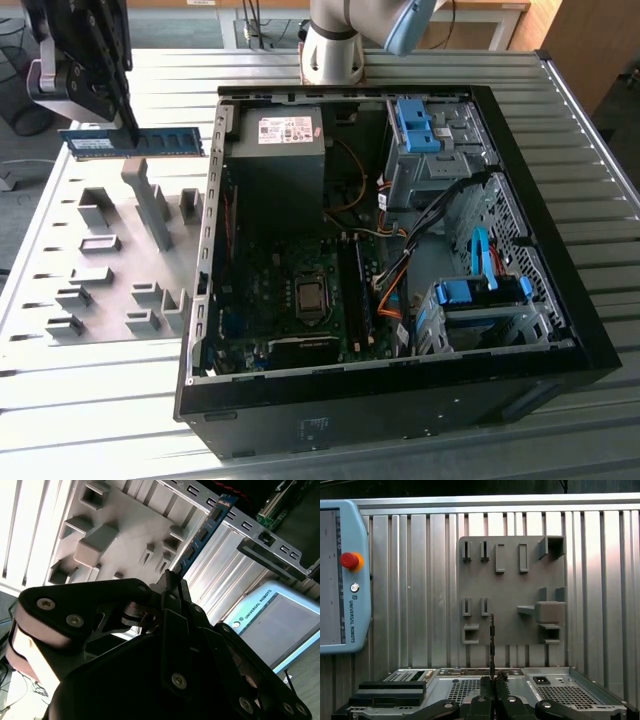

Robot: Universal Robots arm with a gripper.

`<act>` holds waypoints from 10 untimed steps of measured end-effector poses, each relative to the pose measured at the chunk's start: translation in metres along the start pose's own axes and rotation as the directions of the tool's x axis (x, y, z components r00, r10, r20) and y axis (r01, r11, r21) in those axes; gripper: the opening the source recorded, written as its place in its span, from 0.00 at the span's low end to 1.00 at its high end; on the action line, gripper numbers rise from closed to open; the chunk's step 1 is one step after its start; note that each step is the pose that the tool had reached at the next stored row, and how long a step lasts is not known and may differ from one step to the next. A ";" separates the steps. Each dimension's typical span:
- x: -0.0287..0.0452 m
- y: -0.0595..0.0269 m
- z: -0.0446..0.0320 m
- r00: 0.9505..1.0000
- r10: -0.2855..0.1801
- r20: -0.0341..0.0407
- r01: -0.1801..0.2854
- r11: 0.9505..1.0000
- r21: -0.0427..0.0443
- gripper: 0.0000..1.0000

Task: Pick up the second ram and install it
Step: 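Pick up the second ram and move it above second insertion slot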

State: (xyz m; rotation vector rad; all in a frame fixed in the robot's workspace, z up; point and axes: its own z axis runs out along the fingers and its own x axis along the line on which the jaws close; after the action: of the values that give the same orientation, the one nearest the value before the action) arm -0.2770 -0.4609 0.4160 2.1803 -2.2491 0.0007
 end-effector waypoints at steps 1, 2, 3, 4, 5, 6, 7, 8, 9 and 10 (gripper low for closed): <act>0.0000 -0.0004 0.0000 1.000 0.000 0.000 0.000 1.000 0.000 0.14; 0.0000 -0.0006 0.0000 1.000 0.000 0.000 0.000 1.000 0.000 0.14; 0.0000 -0.0007 -0.0001 1.000 0.000 0.000 0.000 1.000 0.000 0.14; -0.0001 -0.0010 0.0000 1.000 0.000 0.000 0.000 1.000 0.000 0.14; -0.0001 -0.0012 -0.0001 1.000 0.000 0.000 0.000 1.000 0.000 0.14; -0.0001 -0.0014 -0.0001 1.000 0.000 0.000 0.000 1.000 0.000 0.14; -0.0001 -0.0016 -0.0001 1.000 0.000 0.000 0.000 1.000 0.000 0.14; -0.0001 -0.0018 0.0000 1.000 0.000 0.000 0.000 1.000 0.000 0.14; -0.0001 -0.0019 0.0000 1.000 0.000 0.000 0.000 1.000 0.000 0.14; -0.0001 -0.0020 0.0000 1.000 0.000 0.000 0.000 1.000 0.000 0.14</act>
State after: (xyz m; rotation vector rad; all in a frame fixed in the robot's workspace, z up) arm -0.2750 -0.4609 0.4161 2.1803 -2.2490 0.0007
